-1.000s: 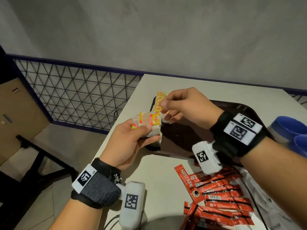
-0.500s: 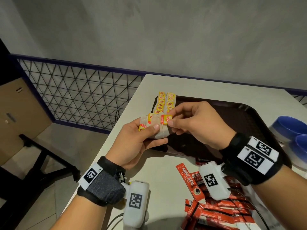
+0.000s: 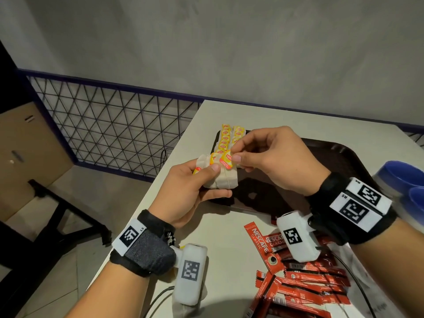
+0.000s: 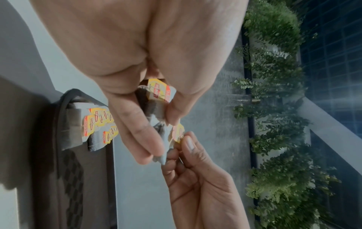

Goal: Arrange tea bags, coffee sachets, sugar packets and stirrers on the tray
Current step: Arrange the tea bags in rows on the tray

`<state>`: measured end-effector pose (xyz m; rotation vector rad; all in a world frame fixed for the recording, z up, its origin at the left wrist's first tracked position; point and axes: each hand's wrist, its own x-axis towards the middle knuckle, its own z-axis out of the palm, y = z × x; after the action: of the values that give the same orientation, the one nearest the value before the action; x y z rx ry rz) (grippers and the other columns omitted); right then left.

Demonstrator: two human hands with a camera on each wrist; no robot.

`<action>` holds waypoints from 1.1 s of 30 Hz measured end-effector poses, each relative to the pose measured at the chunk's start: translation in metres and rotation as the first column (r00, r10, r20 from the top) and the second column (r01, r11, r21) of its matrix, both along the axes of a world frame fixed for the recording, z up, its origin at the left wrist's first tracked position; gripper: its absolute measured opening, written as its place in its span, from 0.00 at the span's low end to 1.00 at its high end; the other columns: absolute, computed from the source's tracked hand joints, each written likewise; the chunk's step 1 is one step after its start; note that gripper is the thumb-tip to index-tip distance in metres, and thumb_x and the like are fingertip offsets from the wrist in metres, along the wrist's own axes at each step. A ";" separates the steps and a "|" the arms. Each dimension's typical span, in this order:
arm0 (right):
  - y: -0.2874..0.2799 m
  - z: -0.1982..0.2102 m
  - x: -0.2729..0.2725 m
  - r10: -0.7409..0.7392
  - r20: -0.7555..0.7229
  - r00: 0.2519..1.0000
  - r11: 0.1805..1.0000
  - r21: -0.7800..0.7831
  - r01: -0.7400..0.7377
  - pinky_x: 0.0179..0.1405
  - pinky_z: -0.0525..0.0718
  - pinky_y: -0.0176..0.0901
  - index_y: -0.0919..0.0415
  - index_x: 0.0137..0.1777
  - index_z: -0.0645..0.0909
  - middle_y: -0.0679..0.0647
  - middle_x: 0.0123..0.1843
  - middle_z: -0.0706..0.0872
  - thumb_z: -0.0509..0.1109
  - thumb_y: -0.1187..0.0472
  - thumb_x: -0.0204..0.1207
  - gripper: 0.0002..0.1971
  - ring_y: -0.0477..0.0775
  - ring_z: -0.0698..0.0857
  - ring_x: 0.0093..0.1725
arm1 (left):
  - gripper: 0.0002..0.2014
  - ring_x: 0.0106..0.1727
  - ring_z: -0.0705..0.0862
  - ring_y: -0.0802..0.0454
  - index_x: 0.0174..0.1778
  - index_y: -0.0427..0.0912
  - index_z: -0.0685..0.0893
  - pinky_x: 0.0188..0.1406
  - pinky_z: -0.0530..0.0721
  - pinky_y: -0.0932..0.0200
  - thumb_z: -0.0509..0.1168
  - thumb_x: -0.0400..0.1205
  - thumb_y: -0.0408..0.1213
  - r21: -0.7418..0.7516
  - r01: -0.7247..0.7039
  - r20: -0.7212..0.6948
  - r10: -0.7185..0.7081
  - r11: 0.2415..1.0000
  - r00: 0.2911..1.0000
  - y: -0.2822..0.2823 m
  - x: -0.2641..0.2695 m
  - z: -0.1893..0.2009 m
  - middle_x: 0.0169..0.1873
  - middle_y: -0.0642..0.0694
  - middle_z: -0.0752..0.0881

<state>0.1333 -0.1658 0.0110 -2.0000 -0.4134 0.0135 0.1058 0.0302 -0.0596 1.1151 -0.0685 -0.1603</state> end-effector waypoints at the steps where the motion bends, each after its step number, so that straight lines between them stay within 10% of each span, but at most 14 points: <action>1: 0.000 0.001 0.001 -0.002 0.013 1.000 1.000 -0.016 0.002 0.43 0.92 0.39 0.60 0.48 0.93 0.58 0.44 0.94 0.81 0.66 0.77 0.03 0.52 0.91 0.38 | 0.13 0.53 0.93 0.36 0.66 0.28 0.85 0.43 0.94 0.53 0.64 0.89 0.30 0.007 -0.001 0.006 0.000 1.000 1.000 0.000 0.000 0.000 0.57 0.31 0.92; 18: -0.001 0.003 0.002 0.035 0.015 0.999 0.989 -0.142 -0.032 0.51 0.92 0.36 0.53 0.51 0.94 0.45 0.48 0.95 0.80 0.62 0.79 0.05 0.42 0.93 0.49 | 0.13 0.38 0.93 0.39 0.60 0.34 0.89 0.37 0.94 0.56 0.70 0.83 0.36 0.155 0.027 0.017 -0.030 0.988 0.999 -0.002 -0.004 0.001 0.49 0.34 0.94; 33: -0.002 -0.007 0.005 0.023 -0.096 0.995 0.999 0.037 -0.020 0.40 0.92 0.43 0.64 0.52 0.92 0.65 0.45 0.94 0.82 0.66 0.76 0.07 0.66 0.93 0.42 | 0.08 0.34 0.91 0.43 0.57 0.32 0.89 0.32 0.91 0.60 0.70 0.84 0.28 0.148 -0.047 0.062 0.038 0.988 0.997 -0.003 -0.003 0.002 0.44 0.35 0.93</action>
<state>0.1379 -0.1677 0.0044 -1.9507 -0.3706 0.1152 0.1024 0.0271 -0.0572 1.2699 -0.0866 -0.0950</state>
